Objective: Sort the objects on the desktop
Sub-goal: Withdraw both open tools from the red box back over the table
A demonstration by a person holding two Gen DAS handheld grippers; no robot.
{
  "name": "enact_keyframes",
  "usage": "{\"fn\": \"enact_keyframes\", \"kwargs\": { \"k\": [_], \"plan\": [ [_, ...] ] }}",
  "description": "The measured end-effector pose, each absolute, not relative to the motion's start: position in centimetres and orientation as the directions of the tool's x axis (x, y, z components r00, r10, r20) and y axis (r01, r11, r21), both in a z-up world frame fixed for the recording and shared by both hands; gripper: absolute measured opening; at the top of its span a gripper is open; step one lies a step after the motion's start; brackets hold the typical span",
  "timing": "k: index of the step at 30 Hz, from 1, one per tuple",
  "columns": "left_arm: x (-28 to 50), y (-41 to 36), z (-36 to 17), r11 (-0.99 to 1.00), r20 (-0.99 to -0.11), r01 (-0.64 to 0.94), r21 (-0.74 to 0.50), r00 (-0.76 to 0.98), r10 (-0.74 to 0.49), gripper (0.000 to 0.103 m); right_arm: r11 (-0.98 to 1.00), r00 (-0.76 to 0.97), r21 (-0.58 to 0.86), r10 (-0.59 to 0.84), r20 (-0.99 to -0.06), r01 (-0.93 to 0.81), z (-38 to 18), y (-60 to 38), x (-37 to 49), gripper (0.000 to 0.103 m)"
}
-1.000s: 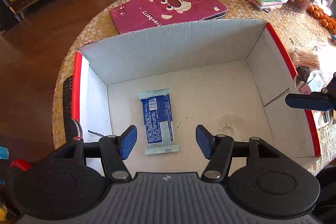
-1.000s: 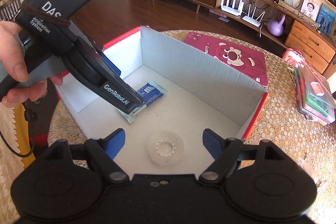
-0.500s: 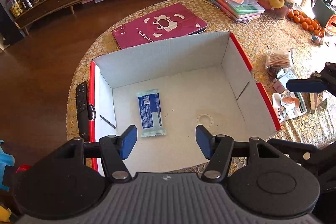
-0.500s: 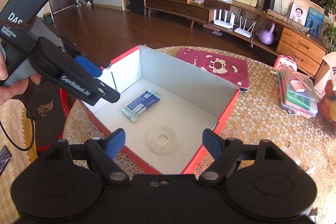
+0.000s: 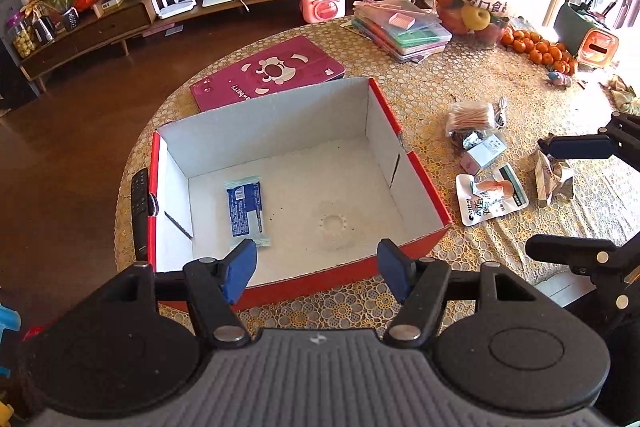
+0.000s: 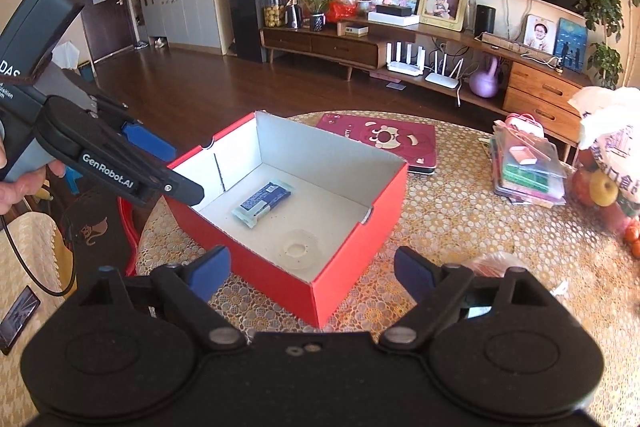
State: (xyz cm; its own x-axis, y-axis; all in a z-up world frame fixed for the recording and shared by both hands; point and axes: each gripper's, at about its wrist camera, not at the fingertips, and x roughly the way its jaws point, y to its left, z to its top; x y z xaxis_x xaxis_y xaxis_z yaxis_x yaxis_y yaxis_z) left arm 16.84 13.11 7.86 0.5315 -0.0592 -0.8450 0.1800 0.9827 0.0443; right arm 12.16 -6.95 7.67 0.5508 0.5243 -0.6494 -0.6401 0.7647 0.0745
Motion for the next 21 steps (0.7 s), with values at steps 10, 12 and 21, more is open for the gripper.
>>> {"fn": "enact_keyframes", "kwargs": {
  "k": [10,12,21],
  "plan": [
    [14.8,10.4,8.5,0.979,-0.821,0.203,0.031,0.564,-0.091,0.074,0.811,0.608,0.078,0.495,-0.621,-0.58,7.7,-12.2,9.6,0.096],
    [14.6,9.7,8.6,0.978,-0.813,0.206,0.016,0.572,-0.107,0.077,0.82,0.619,0.081,0.488,-0.616,-0.566,7.7,-13.3,9.1,0.097],
    [14.0,5.0,8.3,0.961,-0.785,0.275,-0.009,0.593,-0.178,0.08,0.865,0.67,0.07,0.433,-0.603,-0.497,7.0,-17.9,7.5,0.099]
  ]
}}
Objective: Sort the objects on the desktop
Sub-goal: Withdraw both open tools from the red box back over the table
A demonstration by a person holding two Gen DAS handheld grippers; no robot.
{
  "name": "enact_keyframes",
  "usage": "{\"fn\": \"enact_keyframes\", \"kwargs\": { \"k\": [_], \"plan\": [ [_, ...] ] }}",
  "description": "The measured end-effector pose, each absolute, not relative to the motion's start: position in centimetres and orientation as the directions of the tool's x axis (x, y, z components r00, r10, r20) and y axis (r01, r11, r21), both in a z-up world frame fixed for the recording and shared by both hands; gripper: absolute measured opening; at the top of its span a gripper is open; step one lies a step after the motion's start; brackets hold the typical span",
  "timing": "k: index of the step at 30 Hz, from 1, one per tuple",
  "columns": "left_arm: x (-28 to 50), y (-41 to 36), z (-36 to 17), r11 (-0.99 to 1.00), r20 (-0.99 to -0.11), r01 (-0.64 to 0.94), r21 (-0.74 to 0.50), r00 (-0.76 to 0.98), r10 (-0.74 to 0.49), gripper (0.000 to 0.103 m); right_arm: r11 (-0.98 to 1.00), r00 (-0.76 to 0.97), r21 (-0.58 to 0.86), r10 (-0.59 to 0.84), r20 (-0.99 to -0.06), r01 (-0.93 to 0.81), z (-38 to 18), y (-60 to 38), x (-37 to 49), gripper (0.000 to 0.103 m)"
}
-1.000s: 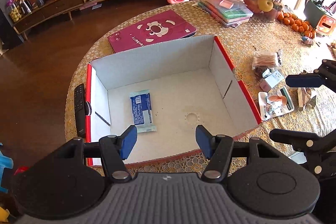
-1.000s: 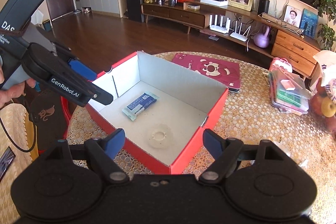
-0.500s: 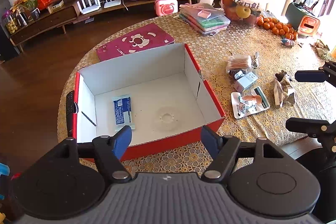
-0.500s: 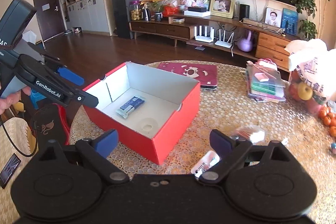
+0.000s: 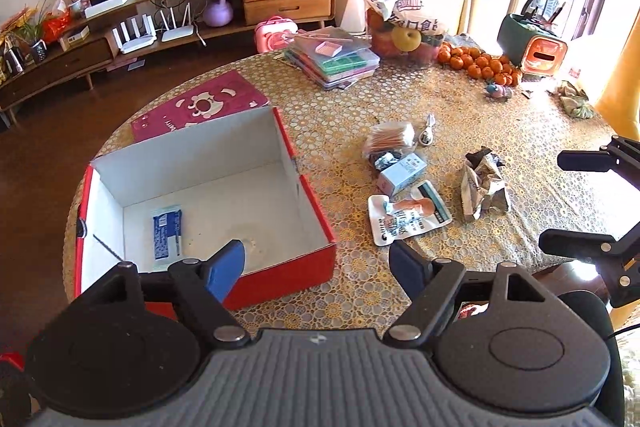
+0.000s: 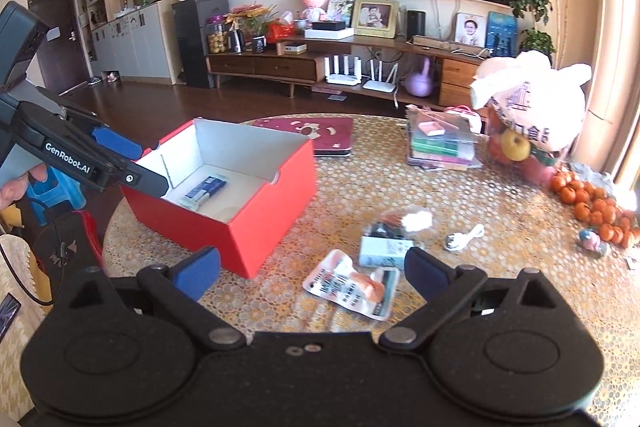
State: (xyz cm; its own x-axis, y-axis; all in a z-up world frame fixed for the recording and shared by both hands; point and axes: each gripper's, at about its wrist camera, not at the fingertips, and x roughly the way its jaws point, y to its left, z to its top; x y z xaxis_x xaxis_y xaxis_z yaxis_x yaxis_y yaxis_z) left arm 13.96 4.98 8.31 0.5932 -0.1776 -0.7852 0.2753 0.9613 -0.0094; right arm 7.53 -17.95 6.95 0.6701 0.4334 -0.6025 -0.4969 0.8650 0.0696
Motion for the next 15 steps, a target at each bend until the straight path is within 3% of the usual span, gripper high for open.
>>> {"fn": "enact_keyframes", "kwargs": {
  "k": [12,15],
  "plan": [
    [13.6,-1.2,6.1,0.932,-0.764,0.361,-0.026,0.594,-0.252,0.088,0.923,0.708,0.04,0.321,-0.629,-0.383,4.0,-23.2,7.0,0.101],
    [13.6,-2.4,5.0,0.927,-0.759,0.373,-0.041,0.592,-0.272,0.103,0.931,0.705,0.051,0.308,-0.639,-0.361,3.1,-24.1,7.2,0.101]
  ]
}}
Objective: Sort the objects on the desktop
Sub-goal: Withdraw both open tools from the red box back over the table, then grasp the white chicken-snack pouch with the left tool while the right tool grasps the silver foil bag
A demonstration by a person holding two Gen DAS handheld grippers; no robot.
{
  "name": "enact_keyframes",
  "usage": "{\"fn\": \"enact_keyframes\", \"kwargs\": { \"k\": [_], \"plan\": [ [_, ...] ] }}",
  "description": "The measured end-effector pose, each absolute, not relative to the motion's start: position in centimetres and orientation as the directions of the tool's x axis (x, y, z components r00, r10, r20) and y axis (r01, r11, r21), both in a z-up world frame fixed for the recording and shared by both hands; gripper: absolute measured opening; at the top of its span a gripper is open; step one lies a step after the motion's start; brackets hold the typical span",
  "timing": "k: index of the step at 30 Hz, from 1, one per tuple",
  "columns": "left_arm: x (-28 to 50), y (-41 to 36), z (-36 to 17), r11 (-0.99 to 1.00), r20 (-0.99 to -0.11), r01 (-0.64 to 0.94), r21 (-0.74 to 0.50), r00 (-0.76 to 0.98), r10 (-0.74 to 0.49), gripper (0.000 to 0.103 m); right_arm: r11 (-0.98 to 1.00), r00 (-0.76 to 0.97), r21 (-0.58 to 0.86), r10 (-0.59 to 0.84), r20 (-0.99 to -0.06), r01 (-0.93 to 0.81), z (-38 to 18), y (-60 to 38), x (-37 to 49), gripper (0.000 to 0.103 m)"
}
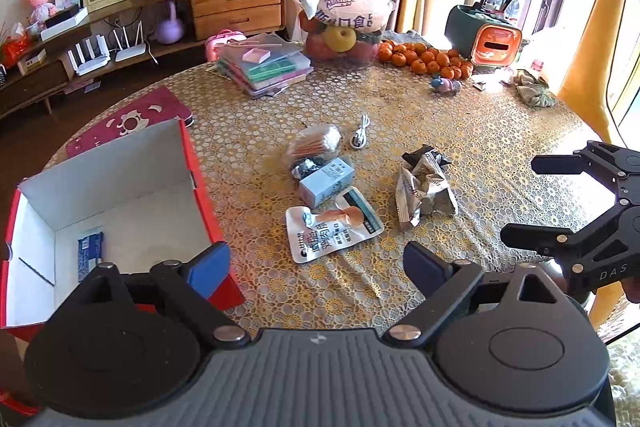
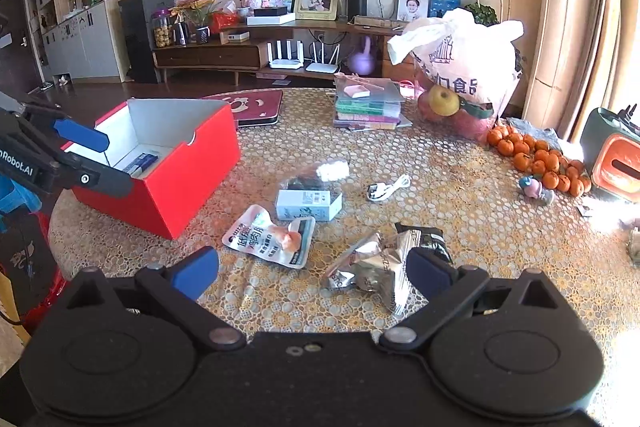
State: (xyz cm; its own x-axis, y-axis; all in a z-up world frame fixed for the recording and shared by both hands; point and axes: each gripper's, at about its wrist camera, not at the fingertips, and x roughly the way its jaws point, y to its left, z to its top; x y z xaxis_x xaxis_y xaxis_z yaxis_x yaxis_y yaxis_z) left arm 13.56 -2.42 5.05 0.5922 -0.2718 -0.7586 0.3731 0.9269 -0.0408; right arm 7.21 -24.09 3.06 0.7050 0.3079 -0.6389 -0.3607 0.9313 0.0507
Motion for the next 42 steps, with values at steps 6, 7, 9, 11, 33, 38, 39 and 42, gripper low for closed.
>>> {"fn": "enact_keyframes", "kwargs": {
  "k": [6,7,9,11,33,38,39,42],
  "plan": [
    [13.8,-4.3,2.9,0.92,-0.756,0.388,-0.054,0.587,-0.291,0.103,0.943,0.702,0.076,0.293,-0.649,-0.323,1.7,-25.6,7.7,0.101],
    [13.9,-4.5,2.5,0.921,-0.756,0.387,-0.057,0.586,-0.293,0.103,0.945,0.702,0.079,0.29,-0.65,-0.318,1.5,-25.7,7.9,0.101],
    [14.0,-4.9,1.6,0.921,-0.757,0.384,-0.067,0.582,-0.298,0.103,0.947,0.701,0.084,0.288,-0.653,-0.31,1.1,-25.9,8.2,0.101],
    [14.2,-5.1,0.7,0.921,-0.76,0.381,-0.08,0.575,-0.304,0.103,0.948,0.699,0.091,0.287,-0.655,-0.305,0.7,-26.1,8.4,0.101],
    [19.1,-6.8,-6.2,0.929,-0.752,0.344,-0.133,0.576,-0.321,0.103,0.962,0.666,0.139,0.263,-0.698,-0.234,-3.4,-26.5,13.8,0.1],
    [20.3,-7.1,-7.2,0.932,-0.754,0.333,-0.145,0.572,-0.322,0.103,0.964,0.657,0.152,0.261,-0.707,-0.219,-4.3,-26.3,15.0,0.1],
    [20.5,-7.1,-7.4,0.933,-0.754,0.331,-0.143,0.573,-0.319,0.103,0.964,0.655,0.154,0.261,-0.709,-0.216,-4.5,-26.2,15.2,0.1],
    [21.0,-7.1,-8.0,0.934,-0.753,0.326,-0.145,0.576,-0.318,0.103,0.965,0.649,0.161,0.259,-0.715,-0.207,-5.0,-26.1,15.8,0.1]
  ]
}}
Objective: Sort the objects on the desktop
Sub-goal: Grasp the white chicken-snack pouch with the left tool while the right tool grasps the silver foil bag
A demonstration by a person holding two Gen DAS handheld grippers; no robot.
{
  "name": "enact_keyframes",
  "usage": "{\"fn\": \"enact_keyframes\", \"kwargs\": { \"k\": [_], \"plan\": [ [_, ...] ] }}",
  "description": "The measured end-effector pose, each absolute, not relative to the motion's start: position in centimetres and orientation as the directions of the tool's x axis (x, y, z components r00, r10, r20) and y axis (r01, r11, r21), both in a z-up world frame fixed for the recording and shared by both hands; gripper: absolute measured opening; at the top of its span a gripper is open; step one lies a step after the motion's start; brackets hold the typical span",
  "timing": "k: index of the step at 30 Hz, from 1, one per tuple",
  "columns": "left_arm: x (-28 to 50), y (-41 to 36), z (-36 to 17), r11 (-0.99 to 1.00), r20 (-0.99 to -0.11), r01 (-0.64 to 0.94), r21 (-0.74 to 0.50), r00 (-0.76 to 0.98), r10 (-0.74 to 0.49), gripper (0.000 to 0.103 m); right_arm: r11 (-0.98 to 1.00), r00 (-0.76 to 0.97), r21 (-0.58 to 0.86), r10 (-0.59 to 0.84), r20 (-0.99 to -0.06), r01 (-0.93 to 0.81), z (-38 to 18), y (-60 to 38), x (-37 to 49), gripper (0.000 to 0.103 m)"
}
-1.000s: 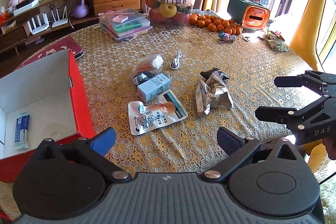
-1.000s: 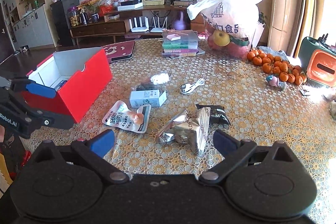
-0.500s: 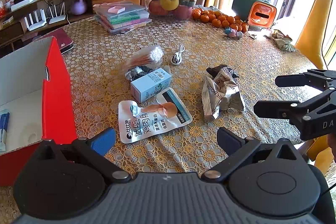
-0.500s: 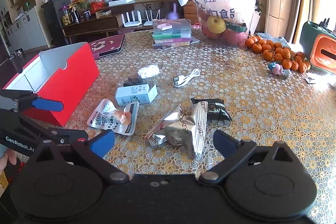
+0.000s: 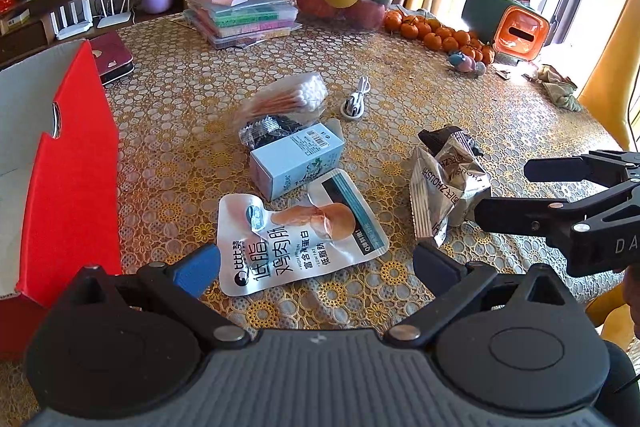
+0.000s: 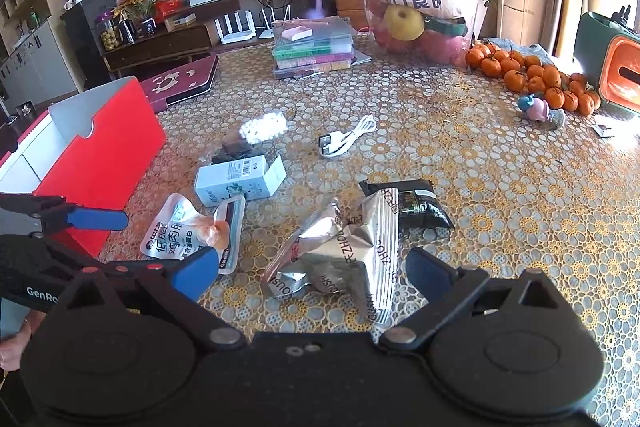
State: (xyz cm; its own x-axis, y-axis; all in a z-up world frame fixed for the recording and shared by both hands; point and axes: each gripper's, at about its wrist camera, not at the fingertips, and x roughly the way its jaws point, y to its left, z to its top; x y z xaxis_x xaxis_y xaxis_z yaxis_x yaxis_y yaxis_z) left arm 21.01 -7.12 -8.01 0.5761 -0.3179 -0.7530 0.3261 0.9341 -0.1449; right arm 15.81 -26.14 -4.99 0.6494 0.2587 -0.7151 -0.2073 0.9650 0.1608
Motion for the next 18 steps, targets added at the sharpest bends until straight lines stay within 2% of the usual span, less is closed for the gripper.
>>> {"fn": "enact_keyframes", "kwargs": {
  "k": [18],
  "plan": [
    [23.5,-7.7,-10.4,0.95,-0.747,0.258,-0.173,0.594,-0.297,0.103,0.966,0.63,0.213,0.258,-0.733,-0.148,-7.2,-26.5,18.5,0.1]
  ]
}}
